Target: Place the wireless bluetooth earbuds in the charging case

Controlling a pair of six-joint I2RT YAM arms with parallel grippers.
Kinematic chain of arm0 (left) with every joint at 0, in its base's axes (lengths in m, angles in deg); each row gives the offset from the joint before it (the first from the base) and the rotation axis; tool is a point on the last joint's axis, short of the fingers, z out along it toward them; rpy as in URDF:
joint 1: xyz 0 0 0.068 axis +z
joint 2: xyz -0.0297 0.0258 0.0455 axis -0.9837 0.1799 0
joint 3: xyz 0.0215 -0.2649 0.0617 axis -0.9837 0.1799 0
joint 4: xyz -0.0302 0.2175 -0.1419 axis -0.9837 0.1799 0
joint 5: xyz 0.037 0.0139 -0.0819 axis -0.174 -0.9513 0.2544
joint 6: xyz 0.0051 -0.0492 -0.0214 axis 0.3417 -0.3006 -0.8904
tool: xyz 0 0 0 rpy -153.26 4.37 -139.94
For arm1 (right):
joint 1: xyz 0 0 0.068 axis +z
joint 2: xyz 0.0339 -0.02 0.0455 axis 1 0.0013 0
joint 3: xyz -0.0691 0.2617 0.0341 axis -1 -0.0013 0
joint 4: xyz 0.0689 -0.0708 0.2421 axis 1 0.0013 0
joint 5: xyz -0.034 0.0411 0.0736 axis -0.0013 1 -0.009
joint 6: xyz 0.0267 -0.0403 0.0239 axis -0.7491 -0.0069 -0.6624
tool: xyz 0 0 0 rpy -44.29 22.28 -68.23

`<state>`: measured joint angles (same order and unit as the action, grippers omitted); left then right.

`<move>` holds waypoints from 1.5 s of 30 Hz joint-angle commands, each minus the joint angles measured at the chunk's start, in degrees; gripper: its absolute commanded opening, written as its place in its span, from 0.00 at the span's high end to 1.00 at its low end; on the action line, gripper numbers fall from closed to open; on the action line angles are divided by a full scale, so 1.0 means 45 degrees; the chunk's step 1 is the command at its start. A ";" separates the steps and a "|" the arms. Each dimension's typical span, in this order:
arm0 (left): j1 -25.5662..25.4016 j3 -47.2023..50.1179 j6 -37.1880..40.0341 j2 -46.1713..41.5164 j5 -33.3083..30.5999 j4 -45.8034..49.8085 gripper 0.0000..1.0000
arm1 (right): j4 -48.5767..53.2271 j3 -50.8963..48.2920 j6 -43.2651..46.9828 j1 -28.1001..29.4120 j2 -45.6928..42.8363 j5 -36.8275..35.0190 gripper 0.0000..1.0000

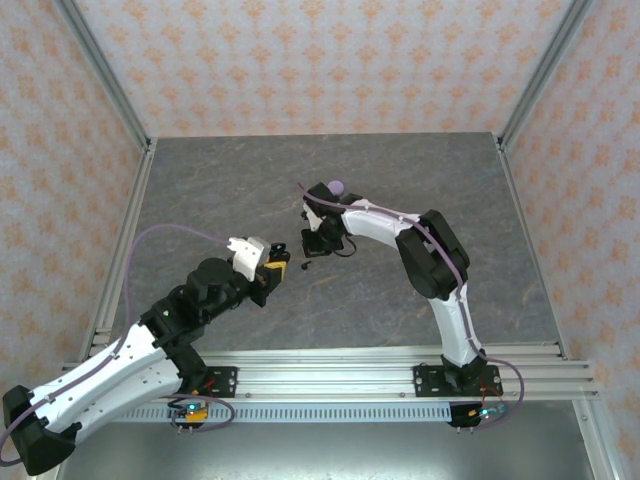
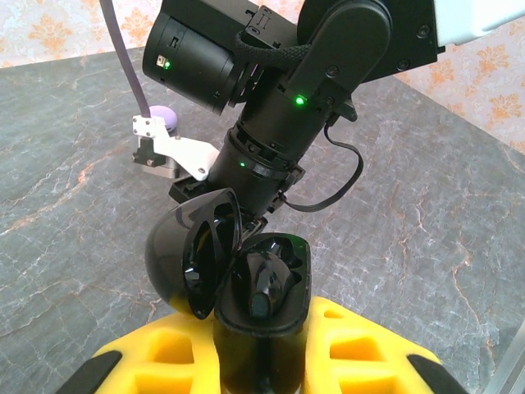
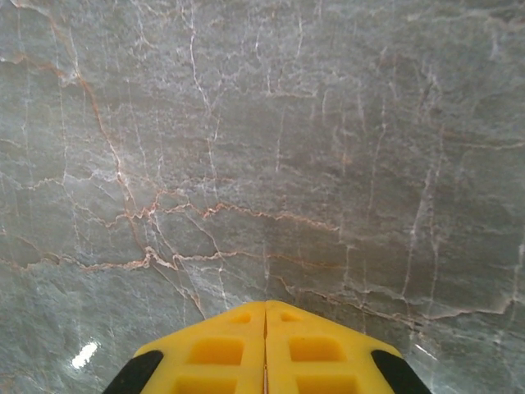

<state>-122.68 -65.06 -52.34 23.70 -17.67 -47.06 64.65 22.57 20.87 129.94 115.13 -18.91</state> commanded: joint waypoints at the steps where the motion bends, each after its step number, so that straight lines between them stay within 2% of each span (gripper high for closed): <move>1: -0.0080 0.0101 -0.0125 -0.0196 -0.0241 0.0074 0.83 | 0.0651 -0.0037 0.0378 0.0258 0.0223 -0.0113 0.91; 16: -0.0073 0.0196 -0.0330 -0.0344 -0.0159 0.0102 0.84 | 0.0348 -0.1443 0.0047 0.0503 -0.0596 -0.0383 0.91; 19: -0.0080 0.0215 -0.0330 -0.0359 -0.0143 0.0071 0.84 | 0.0164 -0.1669 0.0069 0.0533 -0.0858 -0.0033 0.90; 24: -0.0079 0.0216 -0.0350 -0.0359 -0.0194 0.0097 0.84 | 0.0154 -0.1659 0.0376 0.0746 -0.1133 0.0310 0.84; 29: -0.0082 0.0158 -0.0332 -0.0359 -0.0220 0.0177 0.84 | 0.0397 -0.1417 0.0348 0.0811 -0.1422 -0.0839 0.81; 35: -0.0082 0.0139 -0.0302 -0.0398 -0.0262 0.0229 0.84 | 0.0562 -0.1085 0.0262 0.0892 -0.1609 -0.0957 0.78; 45: -0.0083 0.0196 -0.0252 -0.0669 -0.0338 0.0376 0.84 | 0.0312 -0.0783 -0.1247 0.0992 -0.1483 -0.0958 0.63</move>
<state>-122.68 -64.71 -52.82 21.67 -17.71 -46.45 65.70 17.15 18.31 134.16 109.95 -21.97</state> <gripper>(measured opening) 0.190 0.371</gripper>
